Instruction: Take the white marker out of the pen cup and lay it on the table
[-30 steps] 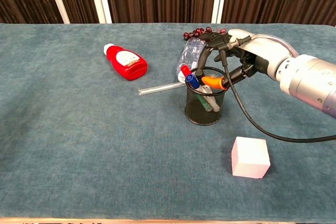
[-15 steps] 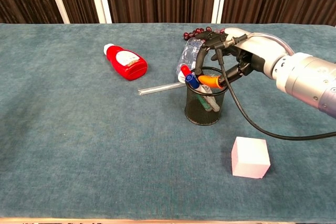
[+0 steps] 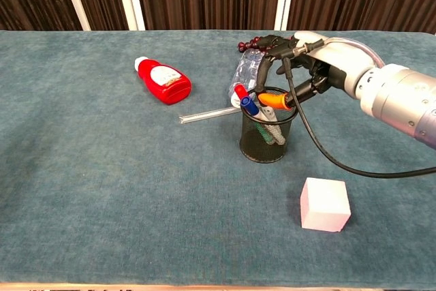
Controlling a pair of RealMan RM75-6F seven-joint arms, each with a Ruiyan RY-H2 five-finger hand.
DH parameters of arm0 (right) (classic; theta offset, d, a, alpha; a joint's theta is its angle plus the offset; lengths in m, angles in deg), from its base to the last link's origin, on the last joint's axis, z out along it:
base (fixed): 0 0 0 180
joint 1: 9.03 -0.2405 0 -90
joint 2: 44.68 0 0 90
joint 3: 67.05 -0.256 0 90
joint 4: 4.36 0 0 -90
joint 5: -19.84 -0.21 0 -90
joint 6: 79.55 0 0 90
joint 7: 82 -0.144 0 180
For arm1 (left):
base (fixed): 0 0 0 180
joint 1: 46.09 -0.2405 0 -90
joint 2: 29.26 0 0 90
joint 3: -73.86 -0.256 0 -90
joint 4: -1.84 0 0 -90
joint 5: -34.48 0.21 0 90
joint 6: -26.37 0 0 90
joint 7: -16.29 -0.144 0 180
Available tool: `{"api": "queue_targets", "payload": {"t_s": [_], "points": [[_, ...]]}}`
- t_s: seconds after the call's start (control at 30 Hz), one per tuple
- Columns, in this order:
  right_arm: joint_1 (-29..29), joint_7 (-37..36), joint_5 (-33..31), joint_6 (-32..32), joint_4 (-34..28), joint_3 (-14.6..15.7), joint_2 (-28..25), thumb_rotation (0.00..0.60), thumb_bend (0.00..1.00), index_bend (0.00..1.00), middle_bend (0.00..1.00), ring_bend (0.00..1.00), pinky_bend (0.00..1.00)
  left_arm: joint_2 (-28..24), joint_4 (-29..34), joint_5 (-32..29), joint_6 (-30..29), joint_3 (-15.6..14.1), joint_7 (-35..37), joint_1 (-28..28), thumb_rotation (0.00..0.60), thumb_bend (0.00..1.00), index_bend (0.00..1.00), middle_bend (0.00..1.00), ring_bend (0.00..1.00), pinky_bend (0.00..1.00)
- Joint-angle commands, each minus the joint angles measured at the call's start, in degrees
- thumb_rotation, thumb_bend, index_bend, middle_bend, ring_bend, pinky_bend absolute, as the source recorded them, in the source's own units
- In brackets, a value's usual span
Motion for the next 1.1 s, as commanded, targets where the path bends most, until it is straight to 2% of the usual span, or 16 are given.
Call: {"api": "queue_targets", "payload": {"t_s": [0.03, 0.37, 0.4, 0.7, 0.93, 1.1], "points": [[0.08, -0.12, 0.0, -0.15, -0.22, -0.09, -0.23, 0.6, 0.45, 0.65, 0.0, 0.0, 0.17, -0.01, 0.0, -0.02, 0.02, -0.03, 0.07, -0.02, 0.6, 0.44, 0.16, 0.03, 0.03, 0.1], [0.68, -0.51, -0.33, -1.29, -3.86, -1.71, -4.03, 0.6, 0.45, 0.65, 0.0, 0.0, 0.17, 0.04, 0.0, 0.03, -0.03, -0.02, 0.05, -0.02, 0.6, 0.44, 0.16, 0.03, 0.03, 0.1], [1.08, -1.44, -0.95, -1.78, -5.91, -3.1, -6.12, 0.6, 0.45, 0.65, 0.0, 0.0, 0.17, 0.05, 0.02, 0.0, -0.02, -0.04, 0.06, -0.05, 0.6, 0.44, 0.16, 0.03, 0.03, 0.1], [2.09, -4.8, -5.66, -1.01, -12.26, -7.64, -14.06, 0.6, 0.45, 0.65, 0.0, 0.0, 0.17, 0.12, 0.07, 0.08, -0.12, -0.08, -0.05, -0.09, 0.6, 0.44, 0.16, 0.03, 0.03, 0.1], [2.6, -7.66, -8.08, 0.12, -12.25, -9.49, -17.76, 0.6, 0.45, 0.65, 0.0, 0.0, 0.17, 0.06, 0.07, 0.04, -0.13, -0.04, 0.03, -0.09, 0.6, 0.44, 0.16, 0.03, 0.03, 0.1], [3.36, -8.94, -9.02, 0.87, -10.24, -8.95, -19.14, 0.6, 0.45, 0.65, 0.0, 0.0, 0.17, 0.04, 0.05, -0.06, -0.11, 0.02, 0.19, -0.1, 0.6, 0.44, 0.16, 0.03, 0.03, 0.1]]}}
